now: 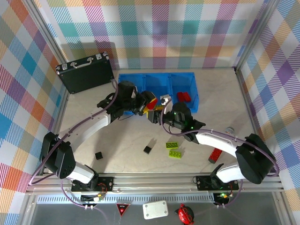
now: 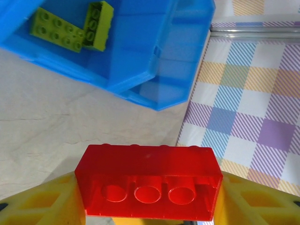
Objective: Sort the legos into containers by color
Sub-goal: Place the lego in the container.
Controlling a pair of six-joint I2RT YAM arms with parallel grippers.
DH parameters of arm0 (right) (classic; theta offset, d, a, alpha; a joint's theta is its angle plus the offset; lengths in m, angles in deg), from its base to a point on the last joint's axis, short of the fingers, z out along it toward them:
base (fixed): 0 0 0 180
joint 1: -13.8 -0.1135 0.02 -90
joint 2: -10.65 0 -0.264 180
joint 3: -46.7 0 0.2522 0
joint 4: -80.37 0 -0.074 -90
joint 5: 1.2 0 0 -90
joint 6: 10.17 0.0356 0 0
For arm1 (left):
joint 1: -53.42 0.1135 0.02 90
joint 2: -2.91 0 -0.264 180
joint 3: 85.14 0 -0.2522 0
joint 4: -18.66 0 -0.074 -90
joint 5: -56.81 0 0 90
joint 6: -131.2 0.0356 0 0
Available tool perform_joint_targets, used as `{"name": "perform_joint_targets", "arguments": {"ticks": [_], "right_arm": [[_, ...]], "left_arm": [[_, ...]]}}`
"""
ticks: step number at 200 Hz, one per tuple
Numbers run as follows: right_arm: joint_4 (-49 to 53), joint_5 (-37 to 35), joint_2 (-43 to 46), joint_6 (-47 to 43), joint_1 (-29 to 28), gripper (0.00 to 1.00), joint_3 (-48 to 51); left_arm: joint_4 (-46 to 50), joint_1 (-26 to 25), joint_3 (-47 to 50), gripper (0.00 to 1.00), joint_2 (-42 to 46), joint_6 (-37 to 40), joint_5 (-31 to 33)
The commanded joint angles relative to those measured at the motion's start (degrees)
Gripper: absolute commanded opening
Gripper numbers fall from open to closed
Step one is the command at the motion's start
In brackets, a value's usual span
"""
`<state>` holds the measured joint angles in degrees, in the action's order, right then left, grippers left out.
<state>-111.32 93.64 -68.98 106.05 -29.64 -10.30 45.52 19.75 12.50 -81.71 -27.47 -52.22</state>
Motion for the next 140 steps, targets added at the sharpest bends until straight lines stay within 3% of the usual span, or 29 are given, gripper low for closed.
{"name": "perform_joint_targets", "arguments": {"ticks": [1,60,140], "right_arm": [[-6.8,-2.0,-1.4,0.6,0.3,0.52,-3.4],[-7.3,-5.0,-2.2,1.8,1.1,0.41,-3.0],[-13.4,-6.0,2.2,1.6,2.7,0.45,1.5]], "left_arm": [[-3.5,-1.5,-2.2,0.6,-1.0,-2.0,-2.7],[-4.5,-2.0,-1.4,0.59,-0.9,-2.3,-2.4],[-3.6,-2.0,-0.9,0.58,0.0,-1.8,-1.7]]}}
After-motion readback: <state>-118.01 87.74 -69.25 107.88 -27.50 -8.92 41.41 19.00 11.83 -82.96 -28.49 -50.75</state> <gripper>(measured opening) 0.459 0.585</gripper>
